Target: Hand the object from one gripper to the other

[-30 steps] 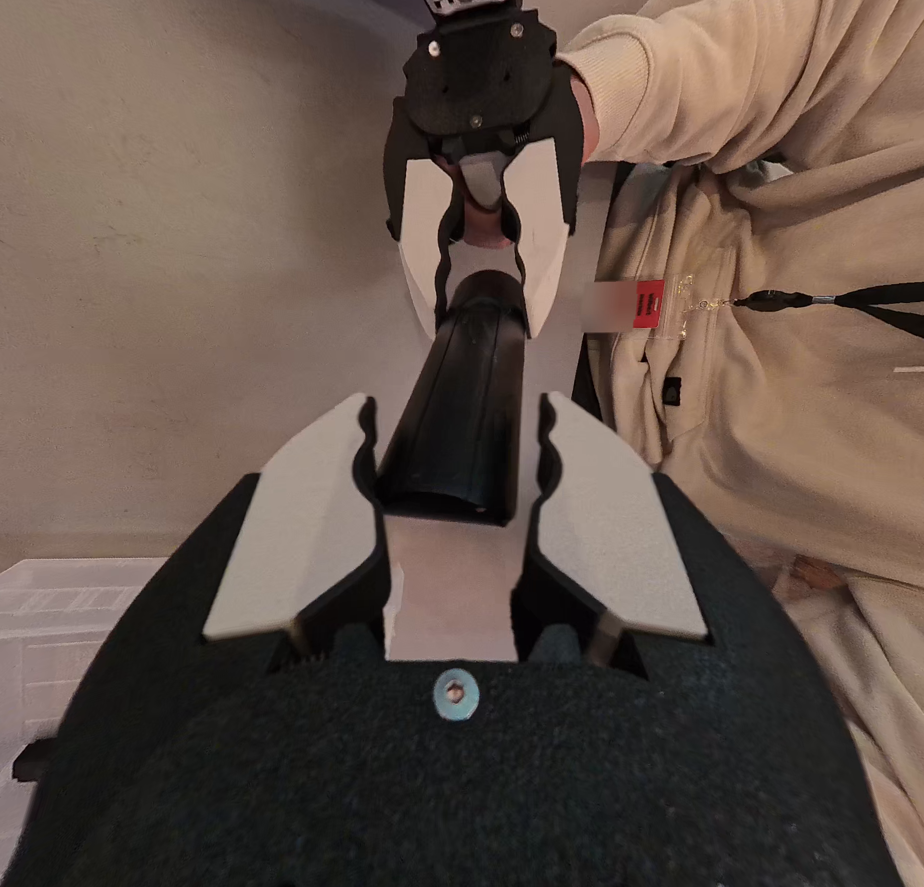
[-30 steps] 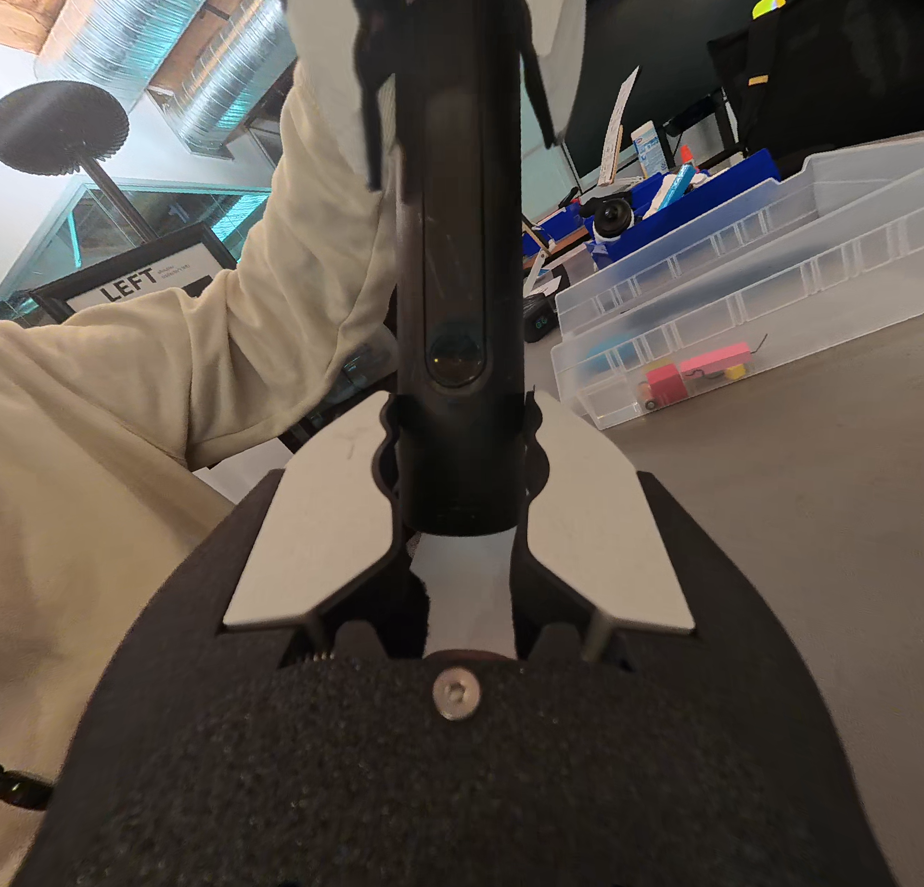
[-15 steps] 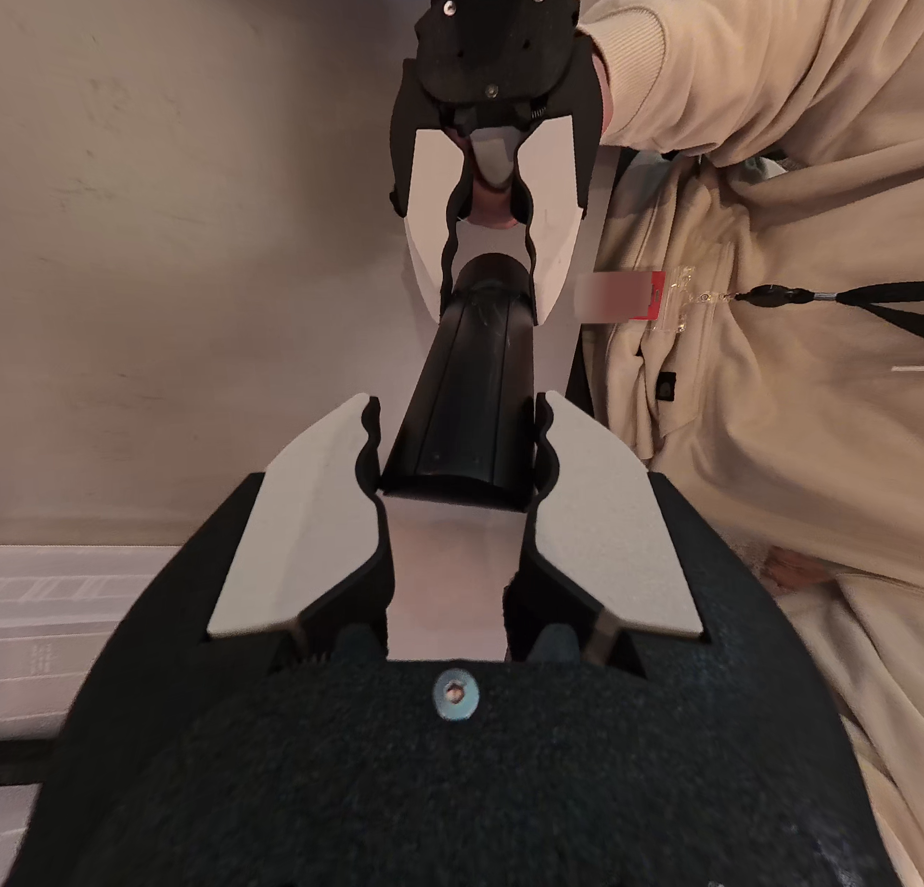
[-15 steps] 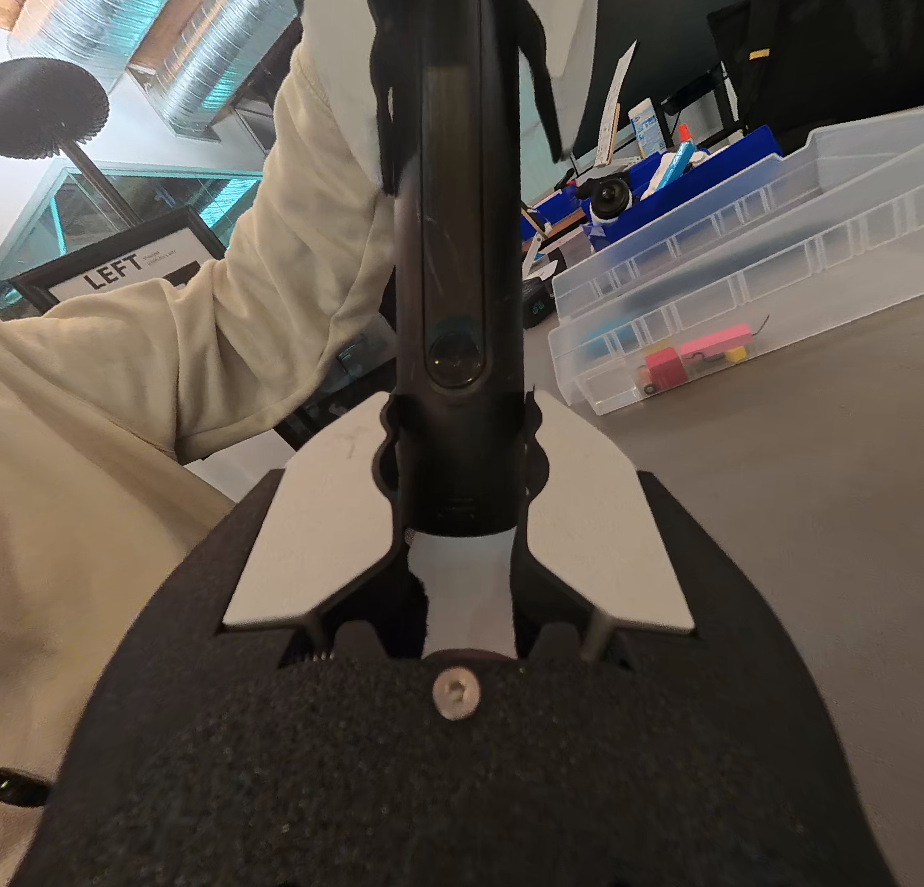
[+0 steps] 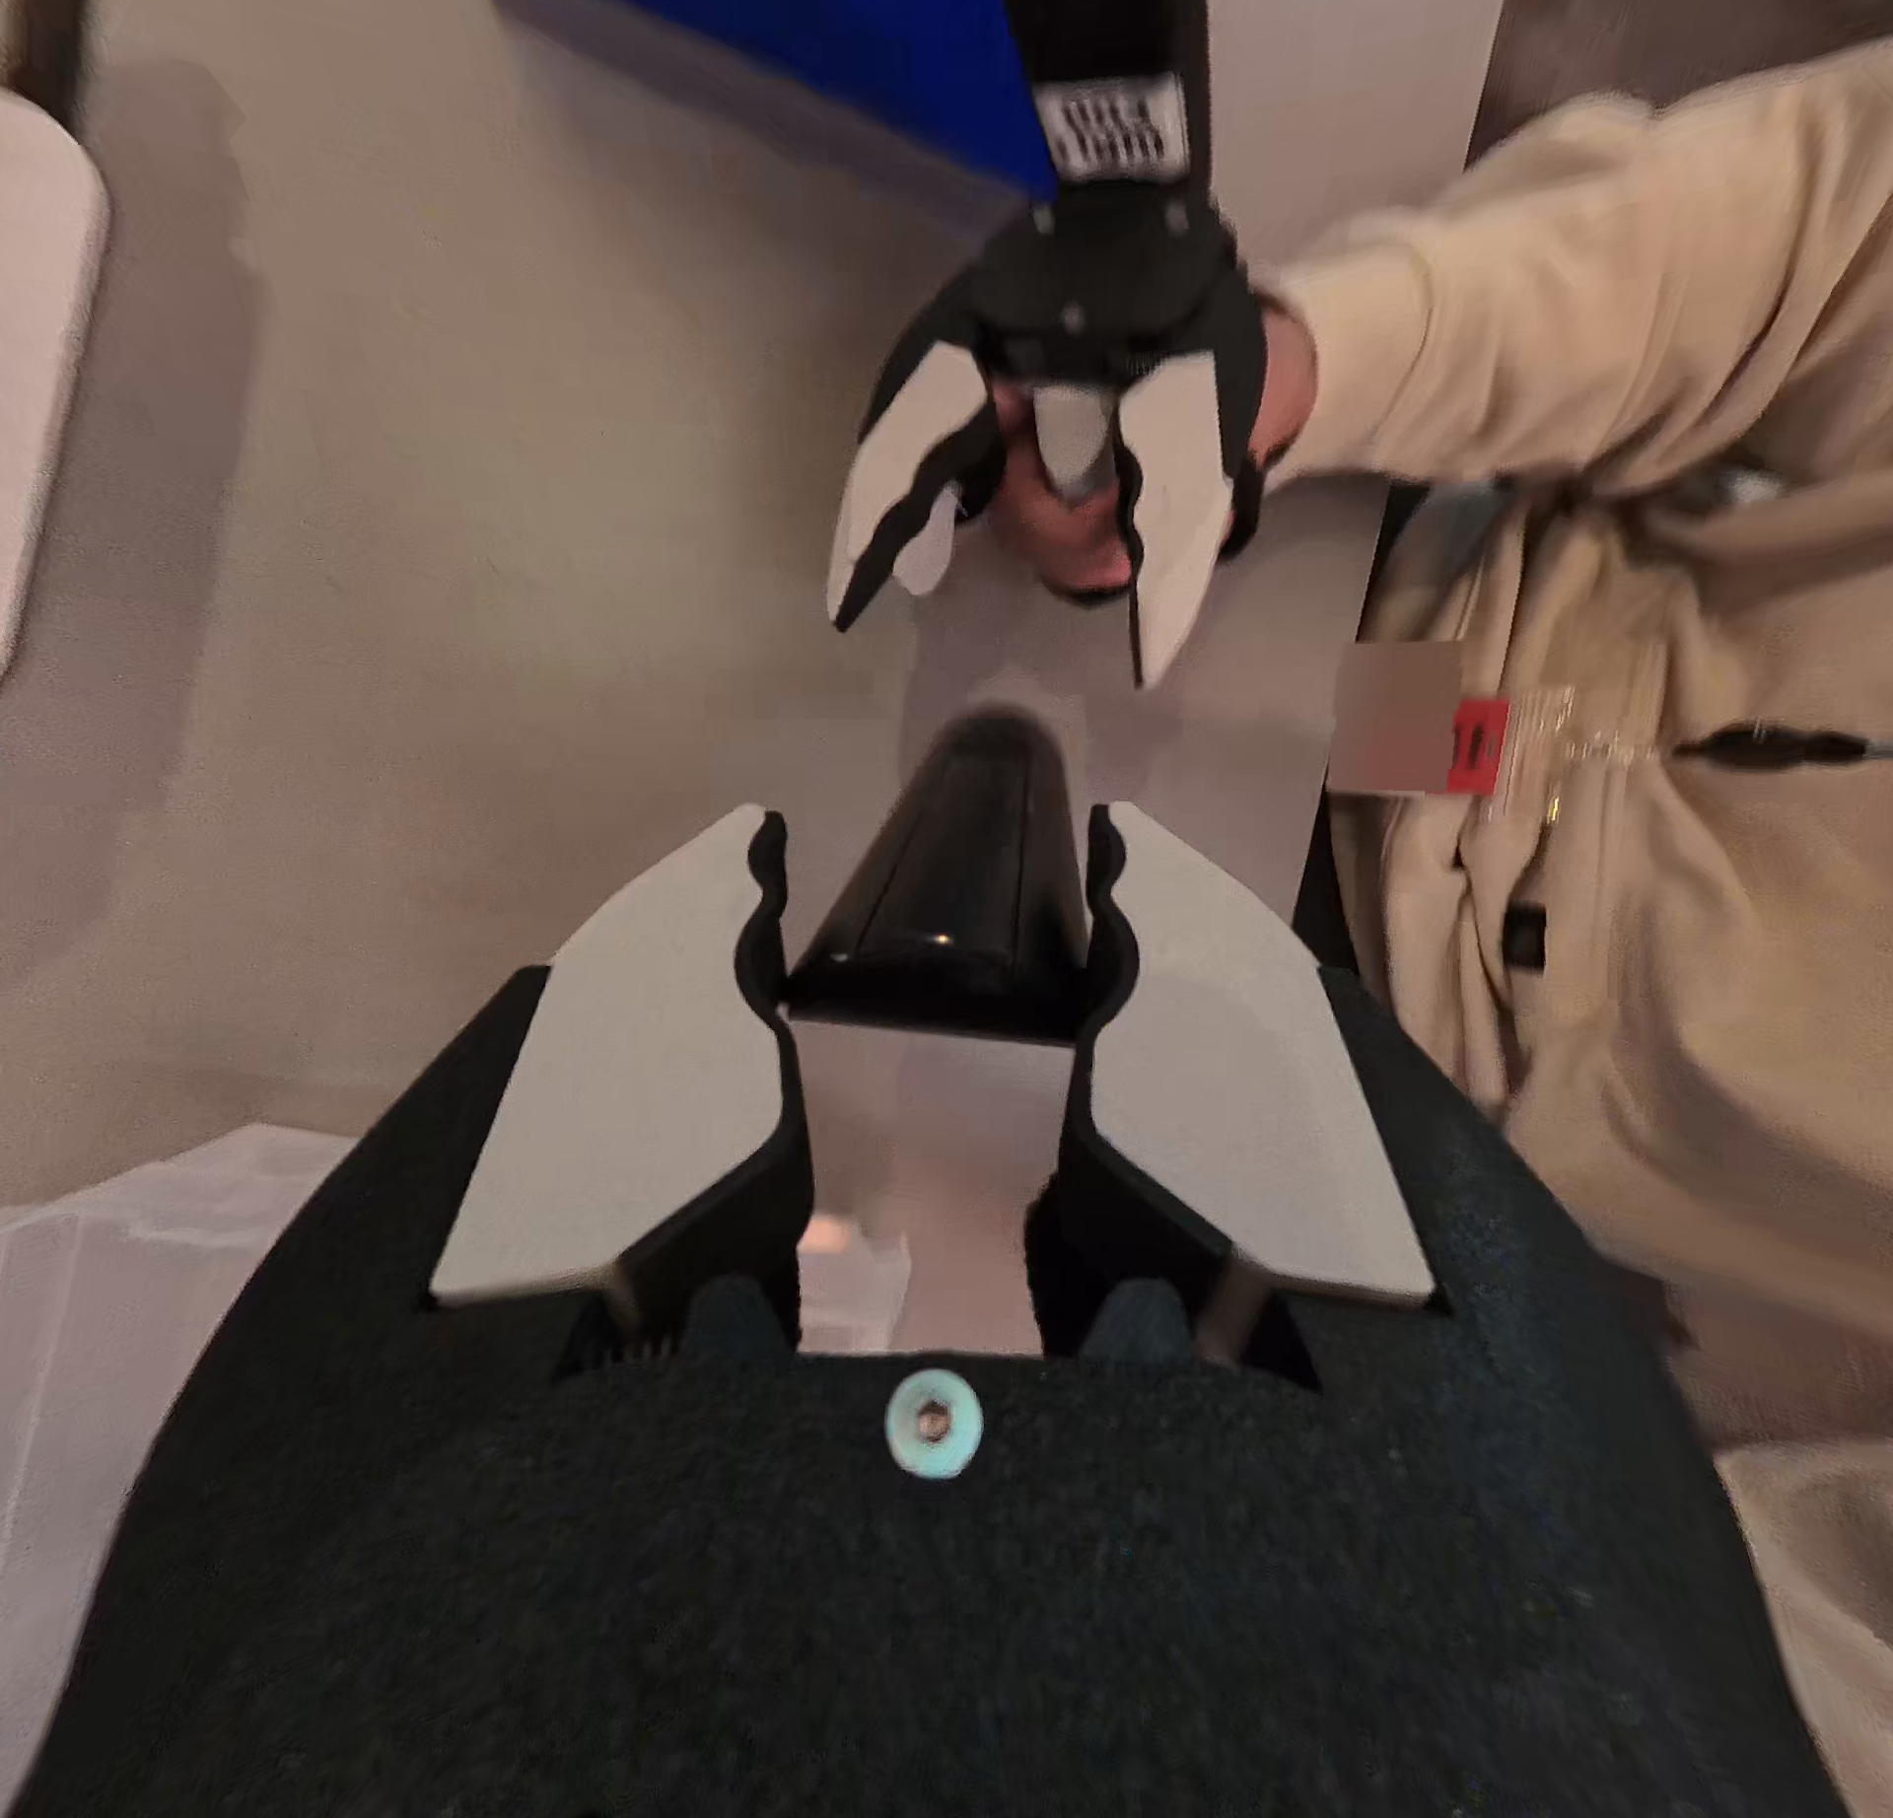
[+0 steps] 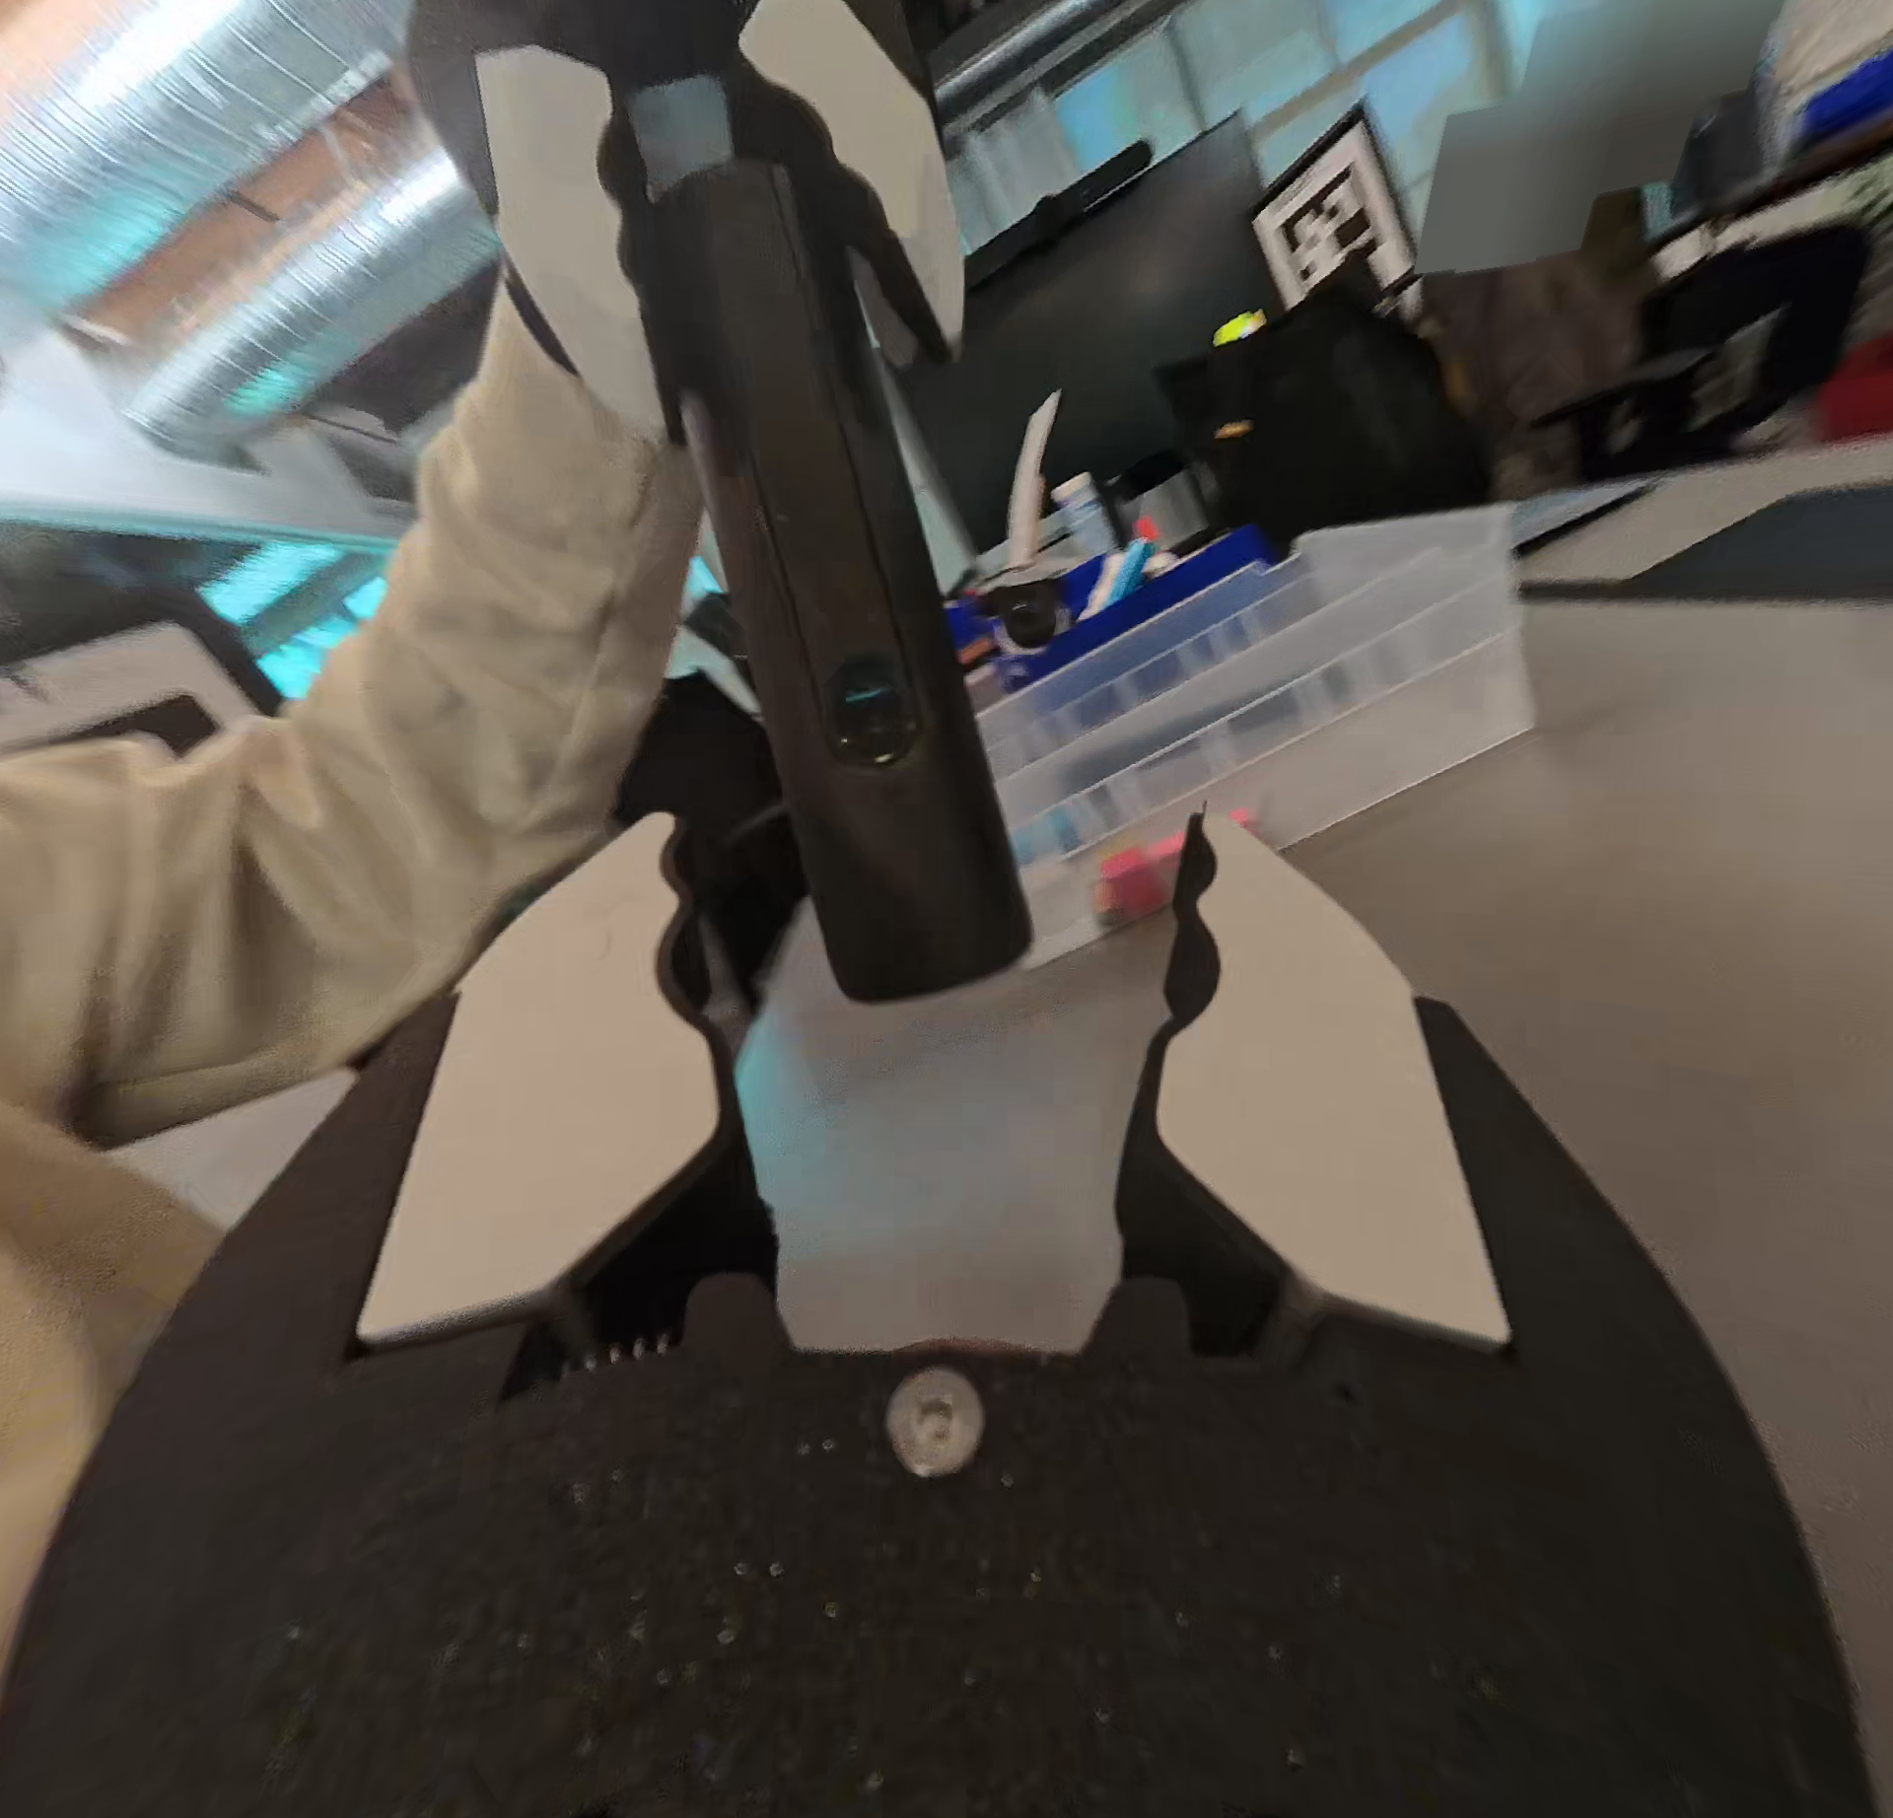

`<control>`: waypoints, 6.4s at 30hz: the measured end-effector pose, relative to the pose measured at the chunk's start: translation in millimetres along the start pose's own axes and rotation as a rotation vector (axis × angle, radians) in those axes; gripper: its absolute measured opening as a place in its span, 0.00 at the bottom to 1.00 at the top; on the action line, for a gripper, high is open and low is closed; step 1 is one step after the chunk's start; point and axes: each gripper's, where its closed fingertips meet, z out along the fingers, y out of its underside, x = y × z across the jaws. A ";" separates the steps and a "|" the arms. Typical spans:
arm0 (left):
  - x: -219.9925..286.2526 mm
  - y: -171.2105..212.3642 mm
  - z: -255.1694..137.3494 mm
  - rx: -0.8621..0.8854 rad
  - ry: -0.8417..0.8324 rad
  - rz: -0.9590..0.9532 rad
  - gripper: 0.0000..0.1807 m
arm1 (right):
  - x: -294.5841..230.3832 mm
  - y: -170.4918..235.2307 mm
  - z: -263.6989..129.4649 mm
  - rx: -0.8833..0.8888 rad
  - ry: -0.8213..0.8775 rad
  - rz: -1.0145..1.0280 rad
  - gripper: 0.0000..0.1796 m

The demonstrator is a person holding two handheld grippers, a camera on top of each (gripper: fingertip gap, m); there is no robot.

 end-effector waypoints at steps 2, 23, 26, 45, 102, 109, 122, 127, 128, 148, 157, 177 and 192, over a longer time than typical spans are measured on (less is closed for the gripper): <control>-3.1 -14.9 -12.2 0.159 -0.005 -0.018 0.30 | 5.0 -11.7 -8.1 0.031 0.089 -0.154 0.49; -16.3 -22.1 43.8 0.373 -0.077 -0.189 0.30 | 27.6 47.1 33.9 -0.314 0.666 -0.434 0.20; -16.6 -24.1 36.0 0.435 -0.130 -0.210 0.30 | 30.4 44.4 22.8 -0.348 0.686 -0.503 0.20; 41.0 -4.6 43.6 0.889 0.336 -0.177 0.38 | -72.9 47.9 11.7 -0.263 -0.412 0.211 0.18; -15.0 73.9 36.2 0.998 -0.081 -0.314 0.38 | -4.7 -20.2 -42.3 -0.038 0.104 -0.226 0.13; 17.1 69.4 42.3 1.020 0.074 -0.144 0.32 | -12.2 -7.7 -38.7 -0.051 -0.104 0.091 0.13; 18.3 54.3 72.3 0.949 0.023 -0.133 0.14 | 2.6 -10.0 -36.8 -0.019 -0.009 0.043 0.20; -12.9 58.4 85.4 0.838 -0.158 -0.328 0.13 | 40.1 -25.5 -60.2 -0.064 0.334 -0.235 0.37; -18.3 58.9 86.4 0.819 -0.221 -0.354 0.13 | 46.8 -23.0 -64.7 -0.116 0.402 -0.323 0.38; 12.7 13.8 104.6 0.695 -0.539 -0.410 0.13 | 57.5 38.0 -34.3 -0.678 0.743 -1.368 0.26; 14.4 11.2 99.5 0.744 -0.501 -0.419 0.13 | 51.7 35.9 -35.5 -0.661 0.718 -1.323 0.26; 47.2 31.8 105.5 1.037 -0.020 -0.305 0.35 | -7.4 7.6 -31.9 -0.133 0.099 -0.134 0.26; 68.5 33.2 163.3 0.693 -0.076 -0.189 0.28 | -49.3 47.5 -3.9 -0.238 -0.114 -0.140 0.26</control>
